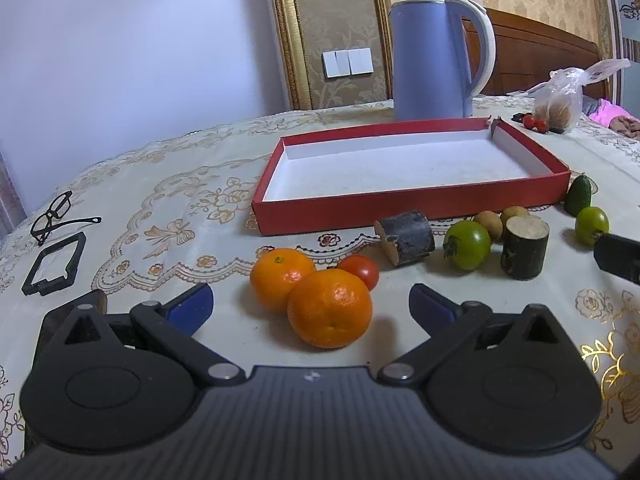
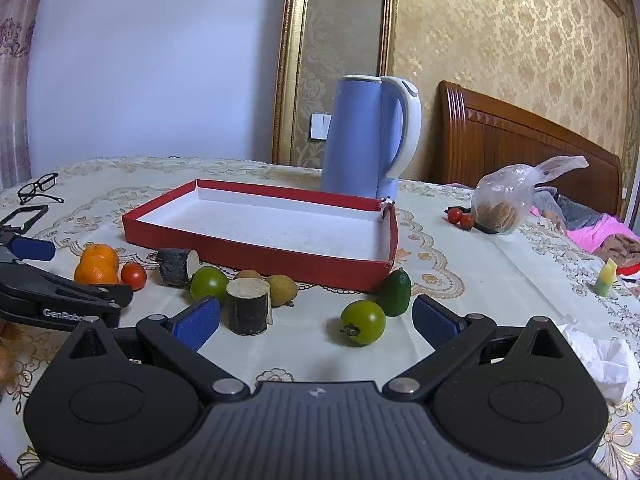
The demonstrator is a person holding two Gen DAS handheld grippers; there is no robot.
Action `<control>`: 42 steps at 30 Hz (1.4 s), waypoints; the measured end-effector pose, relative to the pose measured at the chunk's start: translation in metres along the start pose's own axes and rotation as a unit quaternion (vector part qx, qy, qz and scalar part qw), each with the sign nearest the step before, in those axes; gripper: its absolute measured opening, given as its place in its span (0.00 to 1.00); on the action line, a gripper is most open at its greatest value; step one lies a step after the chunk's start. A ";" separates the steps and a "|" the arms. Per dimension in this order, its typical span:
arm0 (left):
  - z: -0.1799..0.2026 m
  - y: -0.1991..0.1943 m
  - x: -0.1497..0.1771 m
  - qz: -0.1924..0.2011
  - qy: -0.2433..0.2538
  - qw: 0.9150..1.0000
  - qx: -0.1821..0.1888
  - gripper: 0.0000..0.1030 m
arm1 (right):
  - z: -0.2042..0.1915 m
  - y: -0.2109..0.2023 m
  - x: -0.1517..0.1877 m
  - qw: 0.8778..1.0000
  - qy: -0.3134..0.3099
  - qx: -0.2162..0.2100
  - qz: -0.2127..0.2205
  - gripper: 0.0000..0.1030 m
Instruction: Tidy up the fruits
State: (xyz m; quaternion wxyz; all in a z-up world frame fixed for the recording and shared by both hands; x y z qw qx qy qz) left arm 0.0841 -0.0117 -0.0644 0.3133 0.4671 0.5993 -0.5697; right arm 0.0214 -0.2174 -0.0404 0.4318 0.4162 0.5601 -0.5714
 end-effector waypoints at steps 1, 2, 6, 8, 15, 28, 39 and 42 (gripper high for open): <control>0.001 0.000 0.000 0.000 -0.001 1.000 0.001 1.00 | 0.000 0.000 0.000 1.000 0.000 0.000 0.000 1.00; 0.002 0.000 0.001 -0.001 -0.001 1.000 0.003 1.00 | 0.000 0.000 0.000 1.000 0.000 0.001 0.000 1.00; 0.001 0.001 0.002 -0.003 -0.006 1.000 0.001 1.00 | -0.002 0.000 0.001 1.000 -0.001 0.001 -0.001 1.00; 0.001 0.002 0.002 -0.006 -0.011 1.000 0.001 1.00 | -0.003 0.000 0.002 1.000 -0.003 0.001 -0.002 1.00; 0.000 0.002 0.002 -0.007 -0.015 1.000 0.001 1.00 | -0.005 0.000 0.002 1.000 -0.006 -0.001 -0.003 1.00; 0.002 0.004 0.003 -0.012 -0.015 1.000 -0.003 1.00 | -0.006 0.001 0.006 1.000 -0.006 -0.004 -0.007 1.00; 0.002 0.003 0.003 -0.011 -0.011 1.000 -0.007 1.00 | -0.009 0.001 0.005 1.000 -0.017 -0.002 -0.007 1.00; 0.002 0.003 0.003 -0.011 -0.012 1.000 -0.007 1.00 | -0.010 0.001 0.005 1.000 -0.019 -0.001 -0.007 1.00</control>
Point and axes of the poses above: each gripper's, at about its wrist camera, not at the fingertips, and y roughly the way its jaws point, z to its right, x to its underside, the point moved 9 cm from there along y, roughly the way its jaws point, and after that the axes turned 7 degrees about z, right-handed, at the moved point
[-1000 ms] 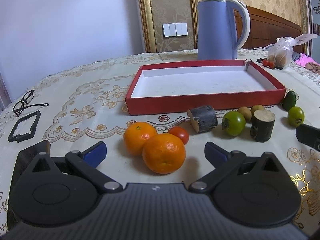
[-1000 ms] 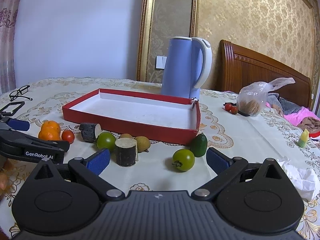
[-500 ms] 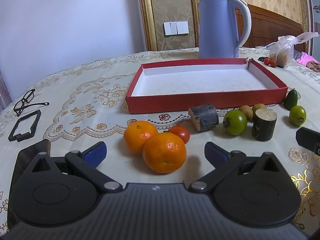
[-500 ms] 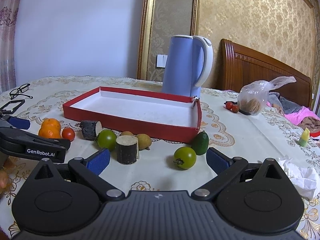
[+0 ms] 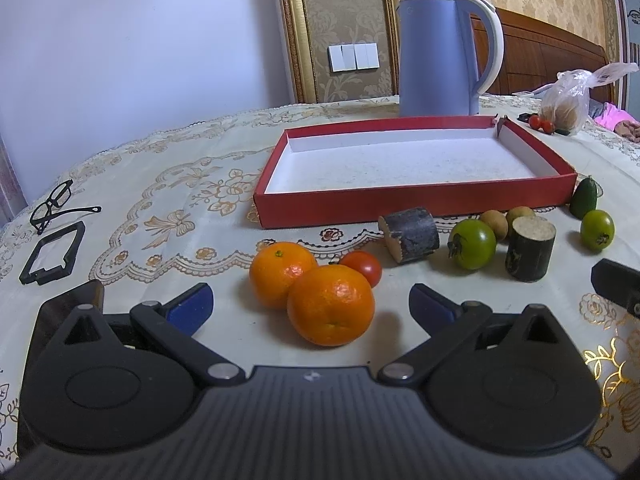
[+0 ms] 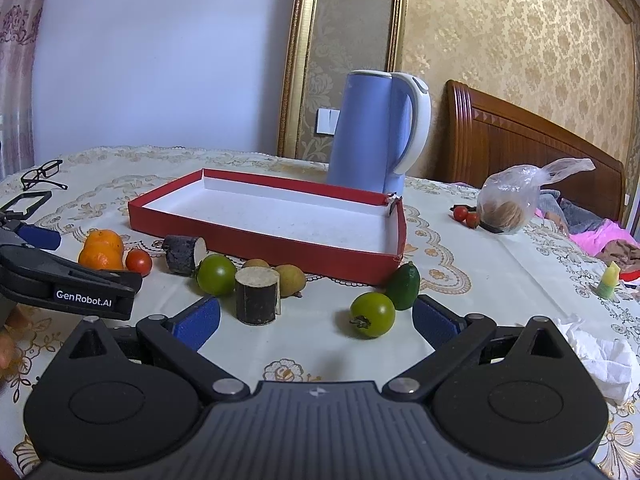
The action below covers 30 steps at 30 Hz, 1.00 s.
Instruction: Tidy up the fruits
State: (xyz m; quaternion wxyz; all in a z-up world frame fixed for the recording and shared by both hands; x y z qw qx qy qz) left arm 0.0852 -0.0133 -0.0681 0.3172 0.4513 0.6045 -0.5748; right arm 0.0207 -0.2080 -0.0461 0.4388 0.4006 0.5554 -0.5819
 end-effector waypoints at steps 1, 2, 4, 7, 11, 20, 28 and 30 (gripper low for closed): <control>0.000 0.000 0.000 0.000 -0.001 1.000 0.000 1.00 | 0.000 0.000 0.000 1.000 0.000 0.000 0.000 1.00; -0.001 0.000 0.000 -0.001 -0.002 1.000 0.000 1.00 | 0.000 0.000 0.000 1.000 0.000 0.000 0.000 1.00; -0.001 0.000 0.000 -0.002 -0.005 1.000 0.001 1.00 | 0.000 0.000 0.000 1.000 0.000 0.000 0.000 1.00; -0.003 0.000 -0.001 -0.003 -0.008 1.000 0.001 1.00 | 0.000 0.000 0.000 1.000 0.000 0.000 0.000 1.00; -0.004 0.001 -0.001 -0.003 -0.011 1.000 0.002 1.00 | 0.000 0.000 0.000 1.000 0.001 0.000 -0.001 1.00; 0.000 0.002 0.002 -0.010 -0.011 1.000 0.015 0.78 | 0.000 0.000 0.001 1.000 0.001 0.000 0.000 1.00; -0.003 0.002 0.003 -0.011 -0.028 0.999 0.017 0.54 | 0.000 0.000 0.002 1.000 0.006 -0.010 -0.004 1.00; -0.004 0.001 0.003 -0.007 -0.031 0.999 0.018 0.51 | -0.001 0.001 0.002 1.000 0.008 -0.013 -0.007 1.00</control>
Point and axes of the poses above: each gripper's, at about its wrist camera, not at the fingertips, and y roughly the way its jaws point, z to its right, x to its underside, the point moved 9 cm from there along y, roughly the way its jaws point, and after that the axes turned 7 degrees about z, right-handed, at the moved point
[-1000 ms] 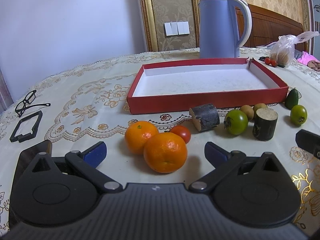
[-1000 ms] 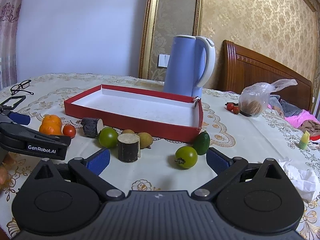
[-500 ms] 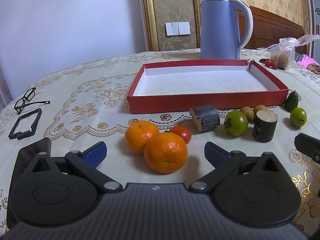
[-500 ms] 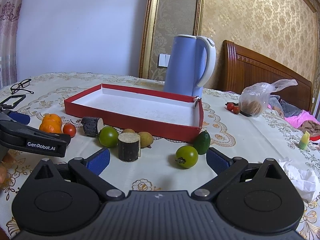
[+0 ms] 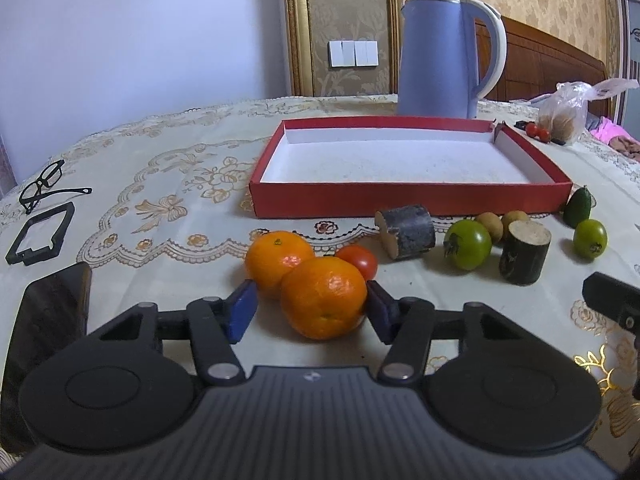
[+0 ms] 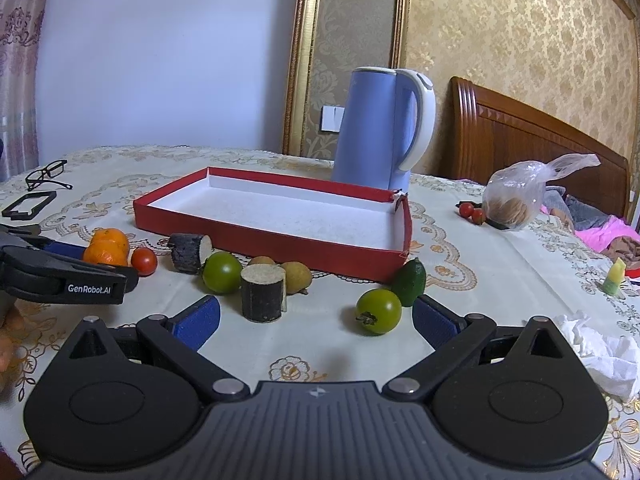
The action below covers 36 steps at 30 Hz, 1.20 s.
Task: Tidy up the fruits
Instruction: 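Close the left gripper on the large orange while the right grasps the log piece, then carry the orange into the tray and open the left gripper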
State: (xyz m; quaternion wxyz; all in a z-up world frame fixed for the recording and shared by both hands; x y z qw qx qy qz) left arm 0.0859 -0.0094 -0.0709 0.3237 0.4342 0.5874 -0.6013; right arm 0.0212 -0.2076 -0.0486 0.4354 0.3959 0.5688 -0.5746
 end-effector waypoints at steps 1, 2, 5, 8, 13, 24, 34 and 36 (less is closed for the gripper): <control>0.000 -0.001 0.000 0.003 -0.003 1.000 0.001 0.42 | 0.000 0.000 0.000 1.000 0.001 0.000 -0.001 1.00; -0.002 -0.003 -0.001 0.008 -0.008 1.000 0.001 0.39 | 0.000 0.000 0.000 1.000 0.002 -0.001 -0.001 1.00; -0.008 -0.004 -0.001 0.008 -0.027 1.000 0.001 0.39 | 0.002 0.001 0.000 1.000 0.008 -0.002 -0.002 1.00; -0.014 -0.006 -0.001 0.008 -0.048 0.999 0.003 0.39 | 0.001 0.001 0.002 1.000 0.004 -0.004 -0.004 1.00; -0.018 -0.011 -0.002 0.015 -0.052 0.999 0.003 0.39 | -0.001 0.004 0.001 1.000 -0.004 -0.008 0.002 1.00; -0.017 -0.017 -0.010 0.032 -0.033 0.999 -0.005 0.39 | -0.018 0.056 0.003 0.996 0.004 -0.051 -0.067 0.72; -0.015 -0.018 -0.013 0.037 -0.025 0.999 -0.005 0.39 | -0.029 0.066 0.007 0.993 0.004 -0.074 -0.087 0.32; -0.013 -0.019 -0.015 0.039 -0.020 0.999 -0.006 0.39 | -0.026 0.063 0.007 0.993 0.014 -0.078 -0.085 0.32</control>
Point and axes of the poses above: each gripper's, at about its wrist camera, not at the fingertips, and y roughly the way its jaws point, z to its right, x to its underside, the point moved 9 cm from there along y, roughly the way its jaws point, and after that the axes turned 7 degrees about z, right-handed, at the moved point
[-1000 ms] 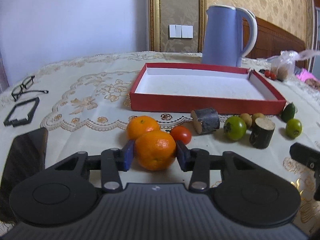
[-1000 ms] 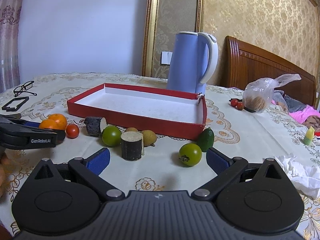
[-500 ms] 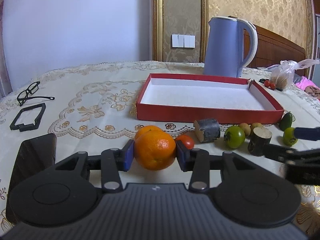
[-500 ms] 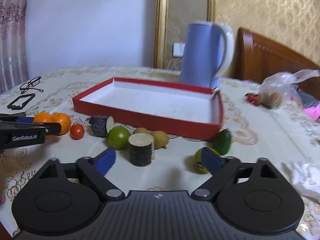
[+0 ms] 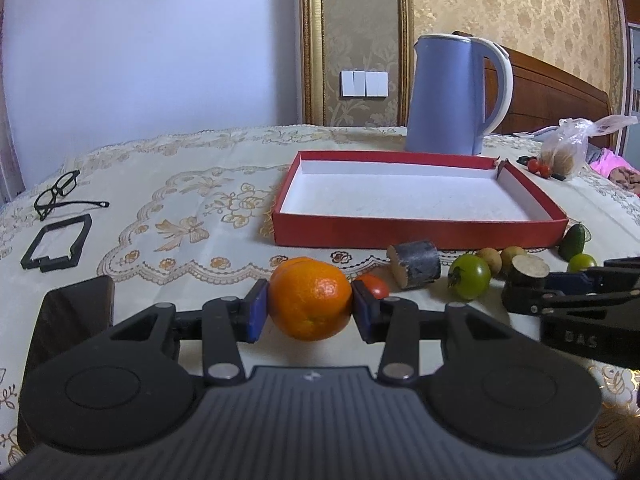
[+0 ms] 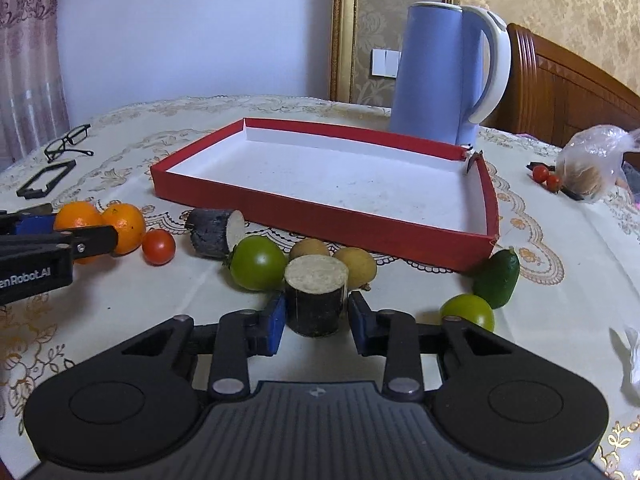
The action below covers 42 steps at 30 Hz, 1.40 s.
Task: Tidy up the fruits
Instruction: 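Carry the orange into the tray and open the left gripper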
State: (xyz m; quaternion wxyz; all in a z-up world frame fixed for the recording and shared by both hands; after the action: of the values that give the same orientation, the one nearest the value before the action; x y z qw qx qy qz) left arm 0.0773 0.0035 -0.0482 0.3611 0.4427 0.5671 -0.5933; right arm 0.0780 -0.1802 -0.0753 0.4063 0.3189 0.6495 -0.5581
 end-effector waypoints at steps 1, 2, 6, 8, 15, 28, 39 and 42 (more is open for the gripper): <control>0.001 0.001 -0.001 0.000 0.002 1.000 0.000 0.39 | 0.002 -0.002 0.000 1.000 0.004 -0.001 0.002 0.32; 0.002 0.001 -0.003 0.001 0.004 1.000 0.000 0.39 | 0.004 -0.006 -0.001 1.000 0.010 -0.002 0.006 0.32; 0.009 0.003 -0.011 0.005 0.015 1.000 0.002 0.39 | 0.011 -0.017 -0.003 1.000 0.025 -0.006 0.018 0.32; 0.013 0.005 -0.017 0.009 0.024 1.000 0.002 0.39 | 0.013 -0.020 -0.003 0.999 0.029 -0.006 0.022 0.32; 0.033 0.030 -0.043 0.015 0.056 0.998 -0.004 0.39 | 0.021 -0.028 0.000 0.998 0.048 -0.017 0.030 0.32; 0.059 0.132 -0.080 -0.043 0.065 0.997 -0.003 0.39 | 0.035 -0.048 0.004 0.997 0.060 -0.019 0.054 0.32; 0.060 0.196 -0.076 -0.105 0.035 0.994 -0.003 0.40 | 0.050 -0.054 0.011 0.995 0.075 -0.011 0.057 0.32; 0.057 0.197 -0.076 -0.102 0.021 0.995 -0.003 0.55 | 0.051 -0.053 0.012 0.995 0.079 -0.011 0.057 0.32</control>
State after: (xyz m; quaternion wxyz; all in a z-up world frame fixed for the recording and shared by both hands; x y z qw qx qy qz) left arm 0.2804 -0.0777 -0.0484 0.2882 0.3942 0.6185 -0.6156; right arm 0.0351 -0.2405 -0.0639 0.3884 0.3936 0.6665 -0.4999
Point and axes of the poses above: each gripper's, at about its wrist camera, not at the fingertips, and y roughly the way its jaws point, z to its right, x to its underside, the point moved 9 cm from there along y, roughly the way its jaws point, and after that the axes turned 7 degrees about z, right-handed, at the moved point
